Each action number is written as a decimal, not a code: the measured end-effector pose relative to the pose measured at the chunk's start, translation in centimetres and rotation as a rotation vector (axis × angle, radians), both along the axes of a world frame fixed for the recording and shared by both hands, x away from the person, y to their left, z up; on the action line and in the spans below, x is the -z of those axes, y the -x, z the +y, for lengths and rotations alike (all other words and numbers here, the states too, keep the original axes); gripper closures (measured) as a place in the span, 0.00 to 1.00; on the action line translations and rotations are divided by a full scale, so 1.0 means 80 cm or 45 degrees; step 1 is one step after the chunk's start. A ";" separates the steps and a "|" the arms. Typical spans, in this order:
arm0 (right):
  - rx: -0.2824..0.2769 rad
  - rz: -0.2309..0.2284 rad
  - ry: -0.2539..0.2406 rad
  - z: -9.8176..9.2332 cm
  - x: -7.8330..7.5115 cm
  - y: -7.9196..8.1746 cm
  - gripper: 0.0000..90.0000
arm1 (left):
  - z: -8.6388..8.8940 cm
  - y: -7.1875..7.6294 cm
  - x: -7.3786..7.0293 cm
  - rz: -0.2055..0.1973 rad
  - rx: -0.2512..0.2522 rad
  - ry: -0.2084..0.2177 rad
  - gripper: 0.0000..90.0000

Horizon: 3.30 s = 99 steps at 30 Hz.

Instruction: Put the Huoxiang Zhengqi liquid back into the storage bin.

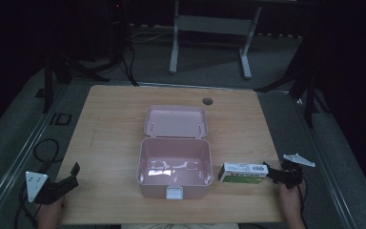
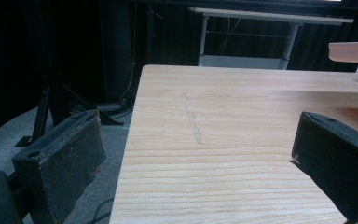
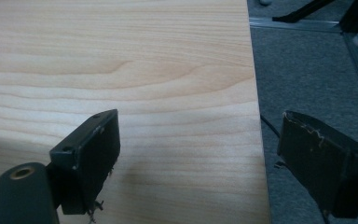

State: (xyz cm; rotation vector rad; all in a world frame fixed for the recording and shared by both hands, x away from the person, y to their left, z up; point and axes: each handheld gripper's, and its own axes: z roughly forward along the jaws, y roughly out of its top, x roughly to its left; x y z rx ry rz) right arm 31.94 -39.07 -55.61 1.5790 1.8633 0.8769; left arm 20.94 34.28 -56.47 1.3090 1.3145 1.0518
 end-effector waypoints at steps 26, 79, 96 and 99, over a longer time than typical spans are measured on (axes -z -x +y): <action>-0.298 0.361 0.138 -0.018 -0.027 0.008 0.15 | 0.001 -0.001 0.000 0.008 0.010 0.012 0.03; -1.550 0.907 0.666 0.107 -0.098 0.056 0.20 | 0.002 -0.002 0.000 0.015 0.021 0.019 0.03; -1.559 0.772 0.844 0.146 -0.156 0.033 0.15 | 0.002 -0.002 0.000 0.015 0.025 0.015 0.03; -1.563 0.757 0.863 0.149 -0.165 0.024 0.20 | 0.003 -0.002 0.000 0.015 0.027 0.016 0.03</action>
